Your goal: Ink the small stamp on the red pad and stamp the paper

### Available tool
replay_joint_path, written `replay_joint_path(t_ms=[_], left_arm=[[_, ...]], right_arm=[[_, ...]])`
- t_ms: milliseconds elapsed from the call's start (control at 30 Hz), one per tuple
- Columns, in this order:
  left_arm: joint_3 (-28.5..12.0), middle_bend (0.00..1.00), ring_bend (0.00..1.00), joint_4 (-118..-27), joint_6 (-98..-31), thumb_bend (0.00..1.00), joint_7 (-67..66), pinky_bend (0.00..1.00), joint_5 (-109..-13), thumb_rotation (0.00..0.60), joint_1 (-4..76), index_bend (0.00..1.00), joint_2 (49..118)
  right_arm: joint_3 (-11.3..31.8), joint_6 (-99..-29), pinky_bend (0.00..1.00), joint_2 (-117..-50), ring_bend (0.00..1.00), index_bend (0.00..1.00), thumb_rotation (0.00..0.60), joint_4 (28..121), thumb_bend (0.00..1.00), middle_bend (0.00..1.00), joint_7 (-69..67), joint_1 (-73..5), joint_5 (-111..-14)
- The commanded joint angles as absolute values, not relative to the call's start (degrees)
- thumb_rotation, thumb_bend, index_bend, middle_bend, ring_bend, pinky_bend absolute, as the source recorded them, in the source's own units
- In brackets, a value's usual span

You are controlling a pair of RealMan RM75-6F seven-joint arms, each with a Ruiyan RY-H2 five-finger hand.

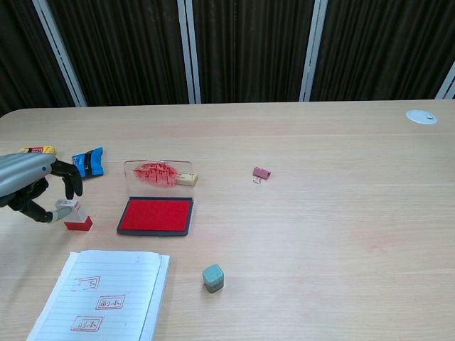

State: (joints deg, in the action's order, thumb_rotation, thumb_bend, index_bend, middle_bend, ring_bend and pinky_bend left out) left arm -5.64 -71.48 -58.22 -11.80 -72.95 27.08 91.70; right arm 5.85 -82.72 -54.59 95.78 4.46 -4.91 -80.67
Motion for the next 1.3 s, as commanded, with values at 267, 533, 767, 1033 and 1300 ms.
replay_joint_path(t_ms=[267, 533, 767, 1033, 1300], left_arm=[[-5.4, 0.46, 0.86, -71.1, -57.8, 0.31, -12.1, 0.91, -72.5, 0.600, 27.4, 0.46, 92.0], [-5.3, 0.48, 0.86, -71.0, -57.9, 0.33, -12.4, 0.91, -72.2, 0.600, 27.5, 0.48, 92.1], [-5.4, 0.50, 0.86, -70.9, -57.7, 0.37, -12.3, 0.91, -71.9, 0.600, 27.6, 0.50, 92.1], [-5.6, 0.51, 0.86, -71.5, -57.8, 0.37, -11.5, 0.91, -71.9, 0.600, 27.7, 0.51, 91.4], [-6.1, 0.51, 0.86, -78.1, -60.6, 0.38, -8.7, 0.91, -75.6, 0.600, 28.0, 0.52, 87.0]], right_arm=[[5.9, -82.5, 0.00, -54.6, 0.00, 0.00, 0.600, 95.6, 0.00, 0.00, 4.4, -4.9, -80.4], [5.9, -82.3, 0.00, -54.7, 0.00, 0.00, 0.600, 95.4, 0.00, 0.00, 4.3, -5.0, -80.2], [6.0, -82.3, 0.00, -54.8, 0.00, 0.00, 0.600, 95.3, 0.00, 0.00, 4.4, -5.0, -80.1], [6.0, -82.4, 0.00, -54.8, 0.00, 0.00, 0.600, 95.3, 0.00, 0.00, 4.4, -5.0, -80.1], [6.1, -82.6, 0.00, -54.7, 0.00, 0.00, 0.600, 95.4, 0.00, 0.00, 4.4, -5.0, -80.0]])
